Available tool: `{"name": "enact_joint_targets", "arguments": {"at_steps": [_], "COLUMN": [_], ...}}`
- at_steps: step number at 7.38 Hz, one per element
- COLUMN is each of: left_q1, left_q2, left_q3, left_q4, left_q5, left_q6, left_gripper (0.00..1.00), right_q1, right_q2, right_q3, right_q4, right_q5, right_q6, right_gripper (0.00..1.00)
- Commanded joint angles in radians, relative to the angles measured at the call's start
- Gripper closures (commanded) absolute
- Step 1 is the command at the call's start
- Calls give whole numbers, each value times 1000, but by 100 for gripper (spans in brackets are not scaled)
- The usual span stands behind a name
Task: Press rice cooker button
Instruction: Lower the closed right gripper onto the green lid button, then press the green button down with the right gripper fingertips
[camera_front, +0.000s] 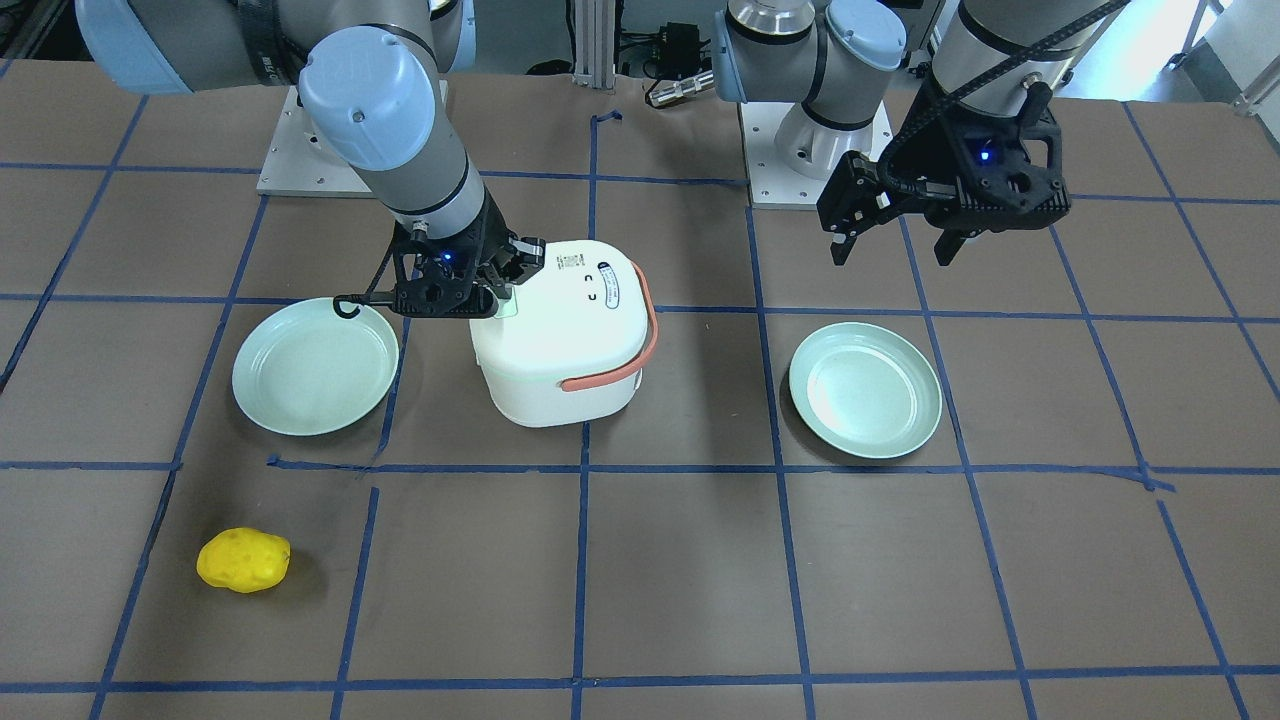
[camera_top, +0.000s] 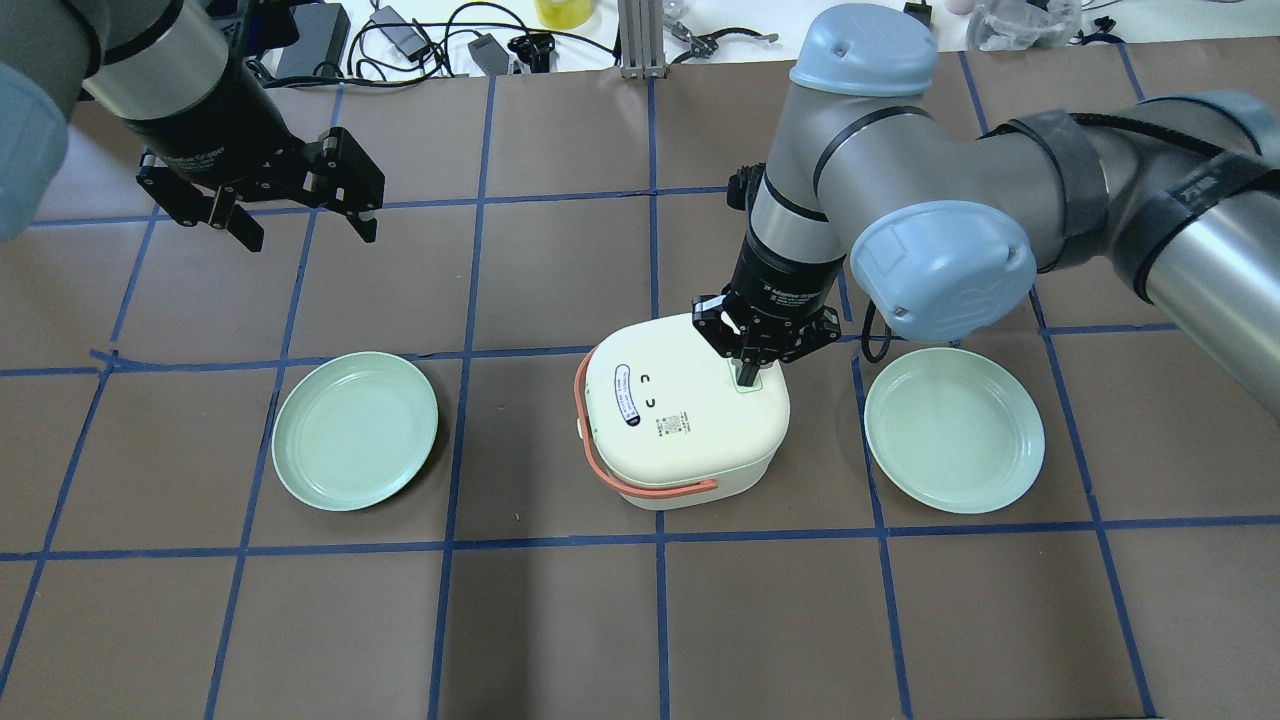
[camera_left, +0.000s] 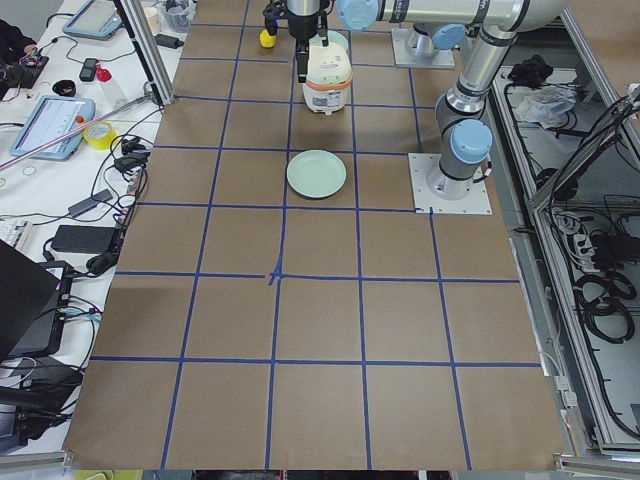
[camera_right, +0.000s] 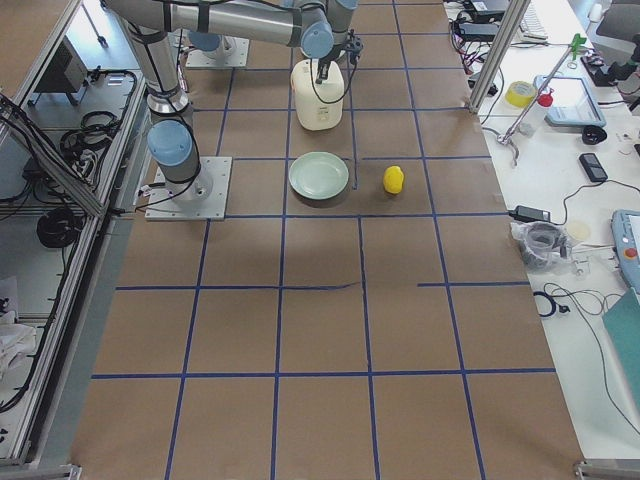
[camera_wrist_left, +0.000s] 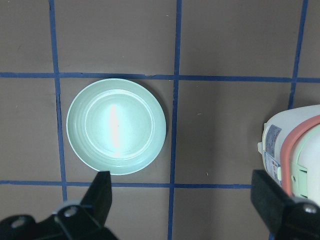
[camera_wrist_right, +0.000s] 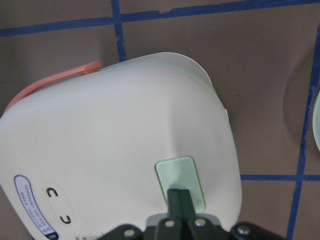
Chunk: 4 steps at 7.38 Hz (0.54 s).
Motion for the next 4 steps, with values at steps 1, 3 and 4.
{"name": "enact_joint_targets", "arguments": {"at_steps": [1, 3, 4], "left_q1": [0, 0, 0], "left_q2": [0, 0, 0], "left_q3": [0, 0, 0], "left_q4": [0, 0, 0], "left_q5": [0, 0, 0], "left_q6": [1, -1, 1], "left_gripper": [0, 0, 0], "right_q1": [0, 0, 0], "right_q2": [5, 5, 5], "right_q3": [0, 0, 0], "right_q4": [-3, -3, -3], "right_q5": [-1, -4, 0], "right_q6": [0, 2, 2], "right_gripper": [100, 100, 100]}}
